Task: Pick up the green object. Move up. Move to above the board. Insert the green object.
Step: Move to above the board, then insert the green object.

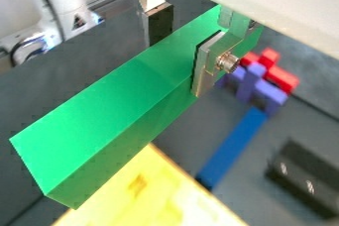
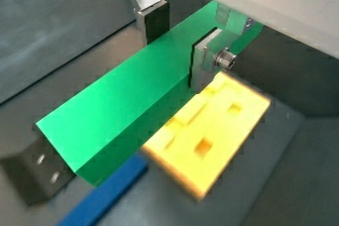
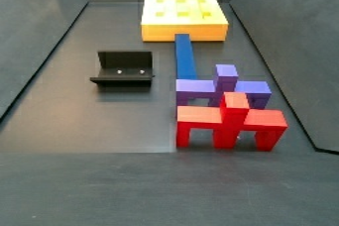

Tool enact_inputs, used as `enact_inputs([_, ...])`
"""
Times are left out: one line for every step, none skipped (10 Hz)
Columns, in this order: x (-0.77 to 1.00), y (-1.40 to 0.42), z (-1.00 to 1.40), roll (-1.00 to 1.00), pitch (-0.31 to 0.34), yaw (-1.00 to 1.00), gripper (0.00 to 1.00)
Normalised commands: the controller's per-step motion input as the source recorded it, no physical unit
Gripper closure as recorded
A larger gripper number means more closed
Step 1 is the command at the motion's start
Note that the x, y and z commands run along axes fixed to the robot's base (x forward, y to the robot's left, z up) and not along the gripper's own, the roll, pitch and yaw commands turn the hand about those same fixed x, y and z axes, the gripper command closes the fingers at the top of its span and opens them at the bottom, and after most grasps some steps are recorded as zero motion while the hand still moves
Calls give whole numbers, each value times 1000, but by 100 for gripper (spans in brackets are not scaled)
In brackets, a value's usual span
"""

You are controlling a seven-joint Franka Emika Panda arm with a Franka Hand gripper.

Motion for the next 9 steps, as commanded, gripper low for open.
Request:
enact_inputs([947,-1400,236,18,152,12,100])
enact_inputs([465,-625,113,44,154,13,100])
enact_inputs([205,-227,61,51,129,10,100])
enact_inputs([6,-26,0,0,0,0,100])
enact_inputs([-54,0,-120,0,0,-137,100])
enact_inputs([0,-326,-766,0,-74,-37,100])
enact_inputs([34,-357,-1000,23,0,0,100])
enact_inputs([9,-300,-1000,19,0,-37,100])
enact_inputs([0,-109,-1000,0,0,-49,100])
